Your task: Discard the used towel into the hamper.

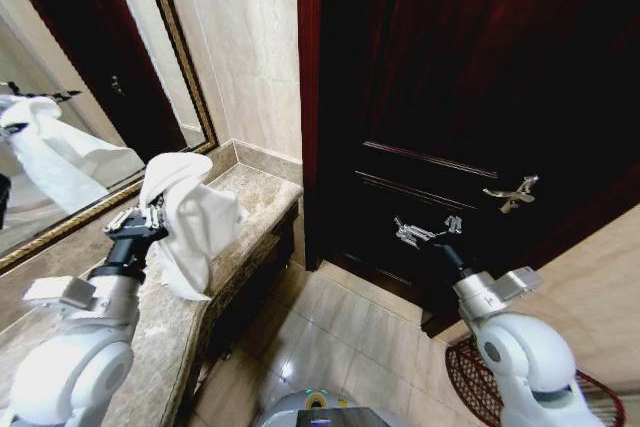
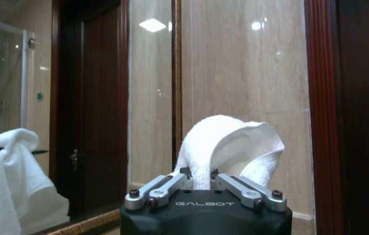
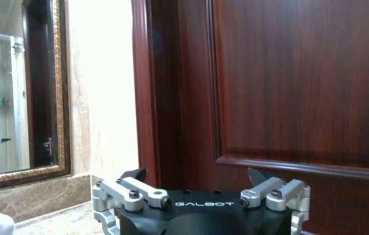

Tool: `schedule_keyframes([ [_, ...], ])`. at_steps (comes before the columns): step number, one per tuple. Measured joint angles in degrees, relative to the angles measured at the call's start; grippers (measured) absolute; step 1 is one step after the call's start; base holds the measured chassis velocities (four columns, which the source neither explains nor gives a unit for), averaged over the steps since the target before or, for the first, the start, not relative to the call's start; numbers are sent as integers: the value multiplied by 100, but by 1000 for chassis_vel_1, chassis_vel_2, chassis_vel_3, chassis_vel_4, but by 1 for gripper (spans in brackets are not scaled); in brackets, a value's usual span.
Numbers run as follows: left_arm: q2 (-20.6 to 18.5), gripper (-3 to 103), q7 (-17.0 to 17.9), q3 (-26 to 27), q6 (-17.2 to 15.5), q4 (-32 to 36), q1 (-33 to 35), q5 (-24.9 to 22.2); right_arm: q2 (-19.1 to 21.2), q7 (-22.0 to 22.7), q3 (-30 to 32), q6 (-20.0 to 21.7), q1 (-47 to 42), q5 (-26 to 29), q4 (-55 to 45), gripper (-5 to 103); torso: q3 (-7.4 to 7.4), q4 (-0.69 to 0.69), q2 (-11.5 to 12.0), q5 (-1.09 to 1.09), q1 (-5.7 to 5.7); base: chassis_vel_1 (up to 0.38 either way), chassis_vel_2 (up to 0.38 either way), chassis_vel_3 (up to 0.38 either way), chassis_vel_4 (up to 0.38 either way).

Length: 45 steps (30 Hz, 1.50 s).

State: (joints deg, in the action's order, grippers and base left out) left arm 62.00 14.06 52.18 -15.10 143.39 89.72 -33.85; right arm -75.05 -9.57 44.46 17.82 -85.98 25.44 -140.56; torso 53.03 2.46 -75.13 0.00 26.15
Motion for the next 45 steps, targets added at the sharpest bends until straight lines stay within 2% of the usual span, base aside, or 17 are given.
schedule_keyframes([
  [8, 27, 7, 4, 26, -8, -6, 20, 29, 201, 34, 29, 321, 12, 43, -246, 100, 0, 1, 0, 0, 0, 0, 0, 0, 0],
  [21, 174, 7, -34, -55, 1, -13, 75, 246, 199, 70, 19, 250, -120, 23, -280, 100, -1, 1, 0, 0, -2, 77, -87, -86, 84],
  [39, 121, 7, -62, -30, -55, -14, 92, 269, 296, 115, 161, 165, -119, 72, -275, 100, 0, 1, 0, 0, 1, 116, -113, -114, 130],
  [45, 85, 7, -176, -6, -55, -14, 106, 269, 168, 92, 119, 158, -118, 17, -272, 100, 0, 1, 0, 0, -1, 121, -101, -114, 108],
])
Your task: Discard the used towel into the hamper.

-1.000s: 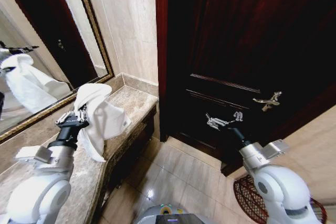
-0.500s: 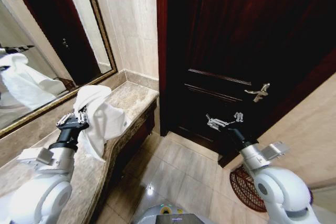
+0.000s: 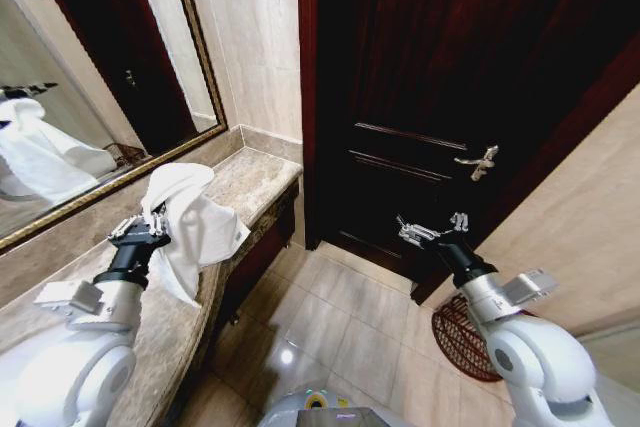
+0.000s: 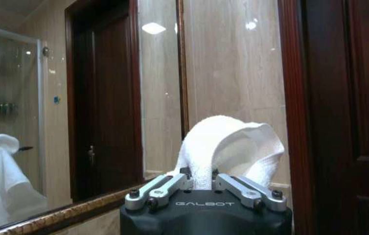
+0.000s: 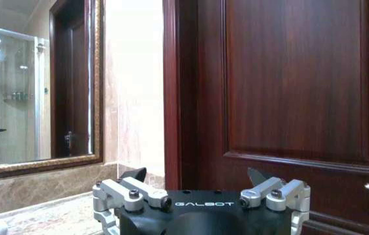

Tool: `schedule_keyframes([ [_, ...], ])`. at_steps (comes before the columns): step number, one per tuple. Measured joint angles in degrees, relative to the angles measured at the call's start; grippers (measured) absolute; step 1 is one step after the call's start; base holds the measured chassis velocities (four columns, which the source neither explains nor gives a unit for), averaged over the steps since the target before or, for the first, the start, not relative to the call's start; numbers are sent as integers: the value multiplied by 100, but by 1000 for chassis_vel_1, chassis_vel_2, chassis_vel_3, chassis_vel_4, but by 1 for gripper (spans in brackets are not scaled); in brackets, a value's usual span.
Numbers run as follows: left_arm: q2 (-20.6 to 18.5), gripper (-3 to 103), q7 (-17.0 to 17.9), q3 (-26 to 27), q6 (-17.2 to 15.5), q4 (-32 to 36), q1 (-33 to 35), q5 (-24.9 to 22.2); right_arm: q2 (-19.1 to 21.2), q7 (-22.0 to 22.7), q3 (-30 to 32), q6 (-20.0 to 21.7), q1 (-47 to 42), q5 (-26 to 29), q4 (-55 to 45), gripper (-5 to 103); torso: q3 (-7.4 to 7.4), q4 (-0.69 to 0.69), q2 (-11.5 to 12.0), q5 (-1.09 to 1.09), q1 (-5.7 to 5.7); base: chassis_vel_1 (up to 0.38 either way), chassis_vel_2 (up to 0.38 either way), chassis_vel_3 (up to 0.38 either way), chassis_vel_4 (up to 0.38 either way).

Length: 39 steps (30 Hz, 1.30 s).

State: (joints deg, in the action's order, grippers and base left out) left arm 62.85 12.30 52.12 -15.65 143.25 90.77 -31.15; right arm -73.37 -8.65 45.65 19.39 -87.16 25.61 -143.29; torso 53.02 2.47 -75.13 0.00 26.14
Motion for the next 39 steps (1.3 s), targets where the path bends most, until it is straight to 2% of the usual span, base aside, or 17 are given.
schedule_keyframes([
  [10, 24, 7, -133, -64, -5, -1, 28, 182, -70, 57, -3, -92, 20, -21, 4, 100, 0, 1, 0, 0, 0, 48, -40, -46, 31],
  [39, -13, 7, -465, -106, 107, -1, 42, 204, -162, 181, 130, -530, -35, -536, 29, 100, 0, -1, 1, 0, 0, -82, -75, -78, -84],
])
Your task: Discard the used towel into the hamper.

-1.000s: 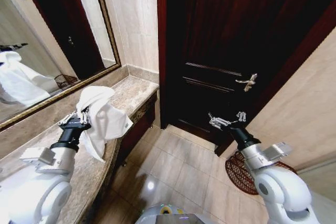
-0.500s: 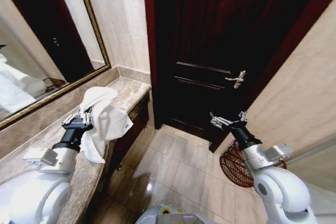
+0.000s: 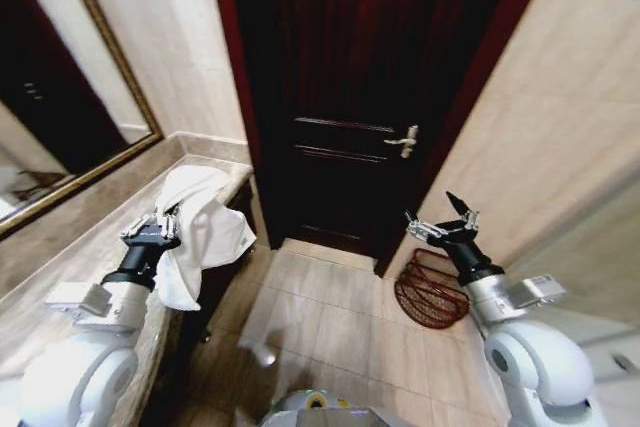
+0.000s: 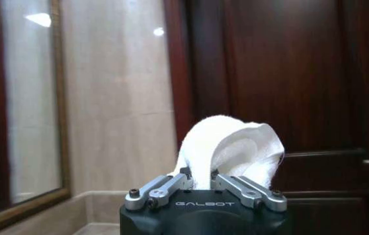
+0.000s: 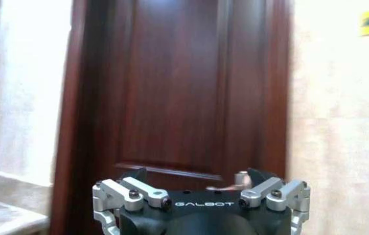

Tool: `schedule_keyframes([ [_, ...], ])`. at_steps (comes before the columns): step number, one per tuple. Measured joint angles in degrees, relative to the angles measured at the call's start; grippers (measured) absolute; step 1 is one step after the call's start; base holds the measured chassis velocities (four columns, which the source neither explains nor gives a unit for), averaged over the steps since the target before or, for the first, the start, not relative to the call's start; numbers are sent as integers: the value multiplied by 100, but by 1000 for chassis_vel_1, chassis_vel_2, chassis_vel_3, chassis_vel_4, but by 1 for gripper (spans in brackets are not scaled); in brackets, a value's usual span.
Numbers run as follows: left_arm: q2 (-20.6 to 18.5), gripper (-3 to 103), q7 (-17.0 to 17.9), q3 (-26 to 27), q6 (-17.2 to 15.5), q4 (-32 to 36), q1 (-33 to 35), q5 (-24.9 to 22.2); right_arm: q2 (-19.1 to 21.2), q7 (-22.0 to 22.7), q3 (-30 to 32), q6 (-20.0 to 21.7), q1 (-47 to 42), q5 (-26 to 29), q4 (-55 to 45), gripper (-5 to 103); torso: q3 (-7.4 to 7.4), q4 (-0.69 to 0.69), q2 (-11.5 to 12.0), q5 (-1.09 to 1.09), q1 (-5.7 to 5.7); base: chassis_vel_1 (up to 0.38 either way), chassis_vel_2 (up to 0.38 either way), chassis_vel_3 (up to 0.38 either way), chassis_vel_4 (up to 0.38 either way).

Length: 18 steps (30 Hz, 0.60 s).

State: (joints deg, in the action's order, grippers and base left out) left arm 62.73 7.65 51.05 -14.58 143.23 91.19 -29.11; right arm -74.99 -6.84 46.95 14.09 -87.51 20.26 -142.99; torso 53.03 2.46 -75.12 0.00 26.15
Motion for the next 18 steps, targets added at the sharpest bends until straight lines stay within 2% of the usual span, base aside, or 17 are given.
schedule_keyframes([
  [11, 18, 7, -110, -5, 68, 0, 3, -20, -217, 68, 59, -173, -256, -46, 75, 100, 0, 0, 0, 1, 0, -128, -125, -123, -120],
  [18, 70, 7, -257, -34, 167, 0, -1, -19, -471, 393, 52, -9, -516, -133, -16, 100, 0, 0, -1, -1, 0, -117, -127, -131, -132],
])
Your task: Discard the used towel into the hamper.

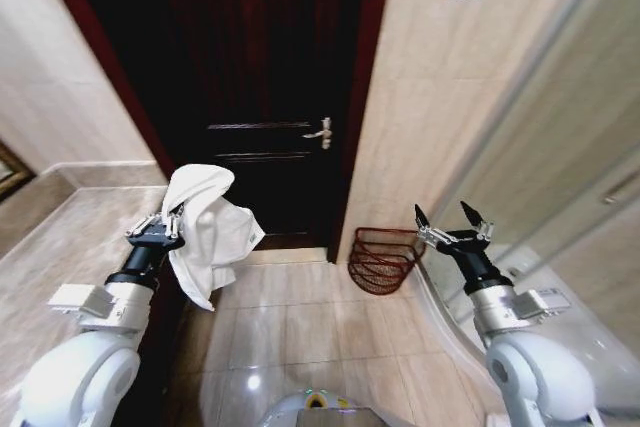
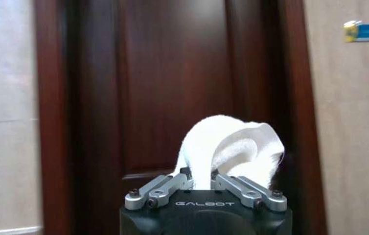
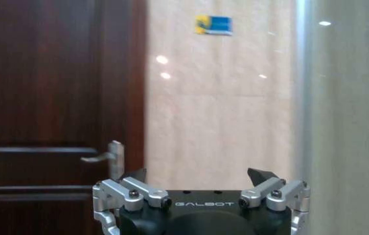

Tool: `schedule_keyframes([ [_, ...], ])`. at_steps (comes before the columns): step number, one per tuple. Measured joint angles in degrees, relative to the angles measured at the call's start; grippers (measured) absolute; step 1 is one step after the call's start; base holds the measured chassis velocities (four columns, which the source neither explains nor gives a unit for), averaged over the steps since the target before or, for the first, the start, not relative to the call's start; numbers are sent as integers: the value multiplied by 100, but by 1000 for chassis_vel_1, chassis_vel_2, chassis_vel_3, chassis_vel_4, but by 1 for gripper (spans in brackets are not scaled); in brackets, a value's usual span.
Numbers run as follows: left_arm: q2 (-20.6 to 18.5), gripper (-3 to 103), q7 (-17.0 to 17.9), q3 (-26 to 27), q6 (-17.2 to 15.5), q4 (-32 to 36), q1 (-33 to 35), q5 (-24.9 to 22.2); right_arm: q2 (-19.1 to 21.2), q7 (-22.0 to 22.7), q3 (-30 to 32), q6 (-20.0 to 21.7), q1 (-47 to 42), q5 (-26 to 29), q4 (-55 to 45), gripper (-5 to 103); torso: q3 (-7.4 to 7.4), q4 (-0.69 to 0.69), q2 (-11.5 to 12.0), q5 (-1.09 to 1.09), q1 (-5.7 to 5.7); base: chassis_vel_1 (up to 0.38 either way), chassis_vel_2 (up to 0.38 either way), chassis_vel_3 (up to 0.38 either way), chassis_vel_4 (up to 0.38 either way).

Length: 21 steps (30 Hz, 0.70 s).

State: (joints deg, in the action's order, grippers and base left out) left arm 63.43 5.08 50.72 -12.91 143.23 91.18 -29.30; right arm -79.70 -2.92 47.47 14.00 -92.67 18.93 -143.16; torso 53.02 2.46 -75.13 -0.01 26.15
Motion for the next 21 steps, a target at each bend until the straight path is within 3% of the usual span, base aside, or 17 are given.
schedule_keyframes([
  [9, 38, 7, -67, -30, 57, 0, -30, 5, -124, 165, 113, 38, -29, -184, 52, 100, 0, 0, 0, 1, 0, -132, -125, -127, -123],
  [21, 211, 7, -340, -116, 297, 0, -28, 37, -35, 34, 413, -158, -174, 103, 126, 100, 0, -1, 0, 1, 0, -127, -121, -126, -124],
])
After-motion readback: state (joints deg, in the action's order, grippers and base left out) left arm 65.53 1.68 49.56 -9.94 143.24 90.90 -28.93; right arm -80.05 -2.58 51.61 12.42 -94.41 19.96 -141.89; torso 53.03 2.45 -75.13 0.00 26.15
